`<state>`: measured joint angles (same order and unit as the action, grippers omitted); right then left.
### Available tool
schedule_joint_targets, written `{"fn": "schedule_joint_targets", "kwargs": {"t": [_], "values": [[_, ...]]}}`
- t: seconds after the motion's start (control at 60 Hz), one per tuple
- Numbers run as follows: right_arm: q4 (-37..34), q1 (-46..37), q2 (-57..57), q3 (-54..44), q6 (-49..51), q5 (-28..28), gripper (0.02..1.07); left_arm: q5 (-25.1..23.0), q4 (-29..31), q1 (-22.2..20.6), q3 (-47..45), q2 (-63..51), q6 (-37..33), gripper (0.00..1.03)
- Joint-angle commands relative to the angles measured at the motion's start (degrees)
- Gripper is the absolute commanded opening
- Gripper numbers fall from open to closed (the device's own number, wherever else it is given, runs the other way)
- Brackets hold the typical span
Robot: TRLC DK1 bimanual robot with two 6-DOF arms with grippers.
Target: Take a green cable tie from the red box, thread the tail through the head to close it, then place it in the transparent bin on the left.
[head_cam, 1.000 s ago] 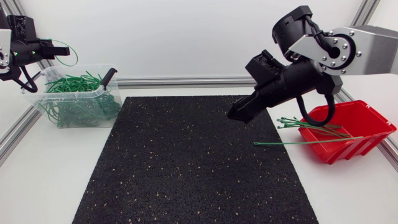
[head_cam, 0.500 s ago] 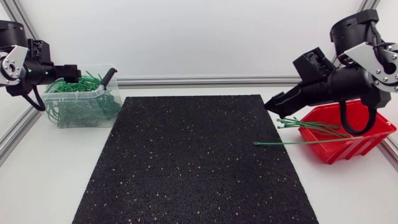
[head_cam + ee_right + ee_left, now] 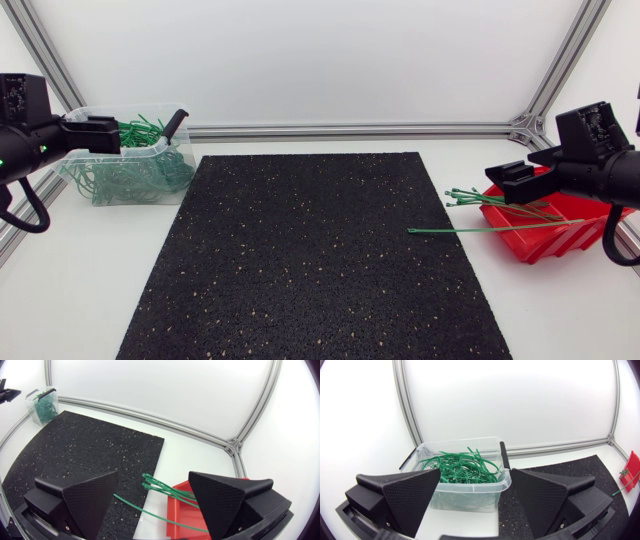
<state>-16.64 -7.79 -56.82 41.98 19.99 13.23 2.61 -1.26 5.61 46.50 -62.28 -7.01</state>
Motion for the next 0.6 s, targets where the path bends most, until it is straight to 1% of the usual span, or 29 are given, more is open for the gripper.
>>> {"fn": "schedule_joint_targets", "kwargs": {"t": [0.0, 0.167, 0.4, 0.583], "values": [[1.8, -1.6, 3.2, -3.7, 0.8, 0.2, 1.02, 0.9, -1.1, -1.2, -4.9, 4.5, 1.5, 0.99], [3.1, -3.0, 7.9, -7.3, 0.1, 0.1, 1.02, 0.9, -1.6, -1.9, -11.0, 10.6, 2.0, 0.99], [7.0, -4.3, 15.4, -13.9, -1.4, 0.0, 1.02, 0.9, -3.0, -4.0, -20.1, 21.6, 2.1, 0.99], [9.9, -5.8, 21.2, -18.4, -3.2, -0.1, 1.02, 0.9, -3.9, -4.6, -25.7, 27.5, 3.4, 0.99]]}}
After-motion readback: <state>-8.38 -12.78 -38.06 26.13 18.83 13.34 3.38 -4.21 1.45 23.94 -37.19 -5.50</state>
